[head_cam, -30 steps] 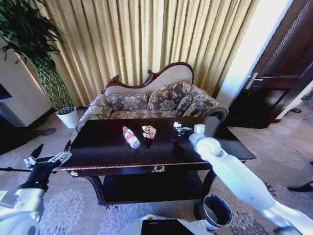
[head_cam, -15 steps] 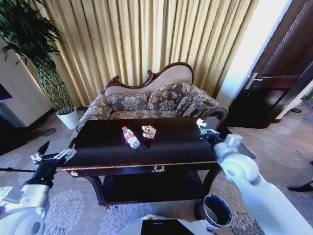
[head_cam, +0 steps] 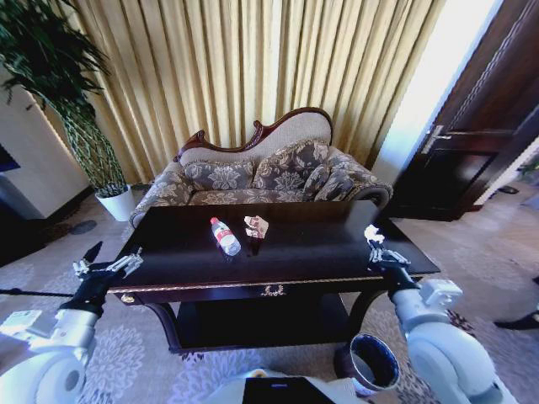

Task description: Move to the front of the table and place the trash on the table into the trash bin.

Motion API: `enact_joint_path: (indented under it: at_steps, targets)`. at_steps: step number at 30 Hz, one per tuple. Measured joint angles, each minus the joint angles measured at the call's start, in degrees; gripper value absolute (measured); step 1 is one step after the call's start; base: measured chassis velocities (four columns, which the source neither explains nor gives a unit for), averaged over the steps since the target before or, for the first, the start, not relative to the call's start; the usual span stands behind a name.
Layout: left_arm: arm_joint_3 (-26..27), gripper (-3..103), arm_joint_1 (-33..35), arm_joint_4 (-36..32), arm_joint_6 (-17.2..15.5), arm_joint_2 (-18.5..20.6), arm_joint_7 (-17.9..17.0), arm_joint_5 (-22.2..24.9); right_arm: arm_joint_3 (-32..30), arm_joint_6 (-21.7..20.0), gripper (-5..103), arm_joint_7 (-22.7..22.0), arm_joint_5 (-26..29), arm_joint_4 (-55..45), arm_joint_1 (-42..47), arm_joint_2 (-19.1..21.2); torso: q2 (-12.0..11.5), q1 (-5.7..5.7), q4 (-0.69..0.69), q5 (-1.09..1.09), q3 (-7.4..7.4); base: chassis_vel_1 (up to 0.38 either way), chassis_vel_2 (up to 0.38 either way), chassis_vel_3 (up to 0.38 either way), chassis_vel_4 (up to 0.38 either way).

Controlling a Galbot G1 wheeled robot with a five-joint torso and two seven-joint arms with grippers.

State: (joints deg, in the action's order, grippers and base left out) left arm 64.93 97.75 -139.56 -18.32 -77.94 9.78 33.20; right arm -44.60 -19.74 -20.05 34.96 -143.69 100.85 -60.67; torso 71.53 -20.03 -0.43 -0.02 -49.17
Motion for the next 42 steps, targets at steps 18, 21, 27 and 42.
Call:
enact_joint_path:
  at_steps: [18,21,27,42]
  targets:
    - [0.2,100,0.8,-2.7,-2.0,-0.5,0.3,0.0,2.1,0.0,1,1.9,2.8,0.3,-3.2,1.2,0.0,-0.03,-0.01,0.01,-0.01,0.022,-0.02,-0.022,0.024]
    - [-0.1,100,1.1,-3.2,-2.2,-1.1,0.4,-0.2,2.2,0.0,1,1.9,2.9,0.3,-3.4,1.2,0.0,-0.02,0.0,0.01,-0.01,0.139,-0.133,-0.142,0.13]
    - [-0.5,100,1.3,-3.5,-2.3,-1.7,0.4,-0.7,2.1,0.0,1,1.9,2.9,0.4,-3.4,1.2,0.0,0.02,-0.01,0.01,0.0,0.169,-0.172,-0.172,0.166]
    - [-0.2,100,1.0,-3.5,-2.2,-2.0,0.9,-0.8,3.6,-3.2,1,1.8,2.5,8.6,-3.1,-1.4,0.0,-0.01,0.0,-0.01,-0.01,0.086,-0.083,-0.079,0.079]
